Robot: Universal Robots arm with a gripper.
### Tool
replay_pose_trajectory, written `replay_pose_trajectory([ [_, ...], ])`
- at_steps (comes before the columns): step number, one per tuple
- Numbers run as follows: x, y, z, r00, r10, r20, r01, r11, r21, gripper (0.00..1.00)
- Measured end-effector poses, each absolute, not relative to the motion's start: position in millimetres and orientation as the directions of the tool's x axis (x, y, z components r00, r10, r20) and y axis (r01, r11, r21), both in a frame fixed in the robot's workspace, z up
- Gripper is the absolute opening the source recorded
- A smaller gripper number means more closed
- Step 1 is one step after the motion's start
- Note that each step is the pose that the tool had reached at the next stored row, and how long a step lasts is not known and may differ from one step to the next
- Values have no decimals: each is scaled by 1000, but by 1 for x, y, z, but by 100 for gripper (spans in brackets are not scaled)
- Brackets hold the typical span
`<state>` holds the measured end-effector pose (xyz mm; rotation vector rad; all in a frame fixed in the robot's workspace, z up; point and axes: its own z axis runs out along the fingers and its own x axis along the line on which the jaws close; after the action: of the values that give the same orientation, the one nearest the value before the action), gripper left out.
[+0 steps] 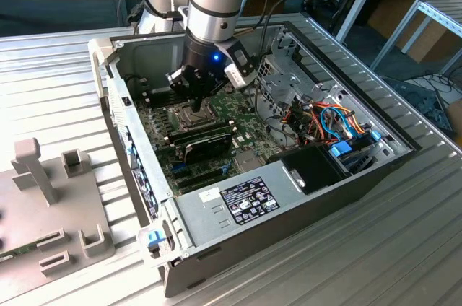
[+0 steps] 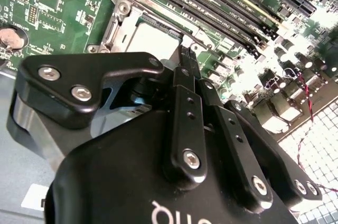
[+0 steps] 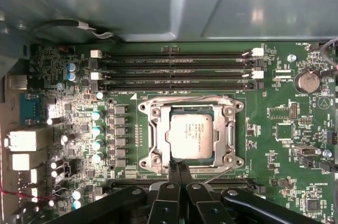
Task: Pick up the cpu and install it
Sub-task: 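Install the second cpu locking lever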
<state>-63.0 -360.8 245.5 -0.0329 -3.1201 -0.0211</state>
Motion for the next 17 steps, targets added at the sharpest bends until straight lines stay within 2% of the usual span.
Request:
replay_pose_trajectory([
  [17,-62,-371,250,-999,21,26,21,1000,13,11],
])
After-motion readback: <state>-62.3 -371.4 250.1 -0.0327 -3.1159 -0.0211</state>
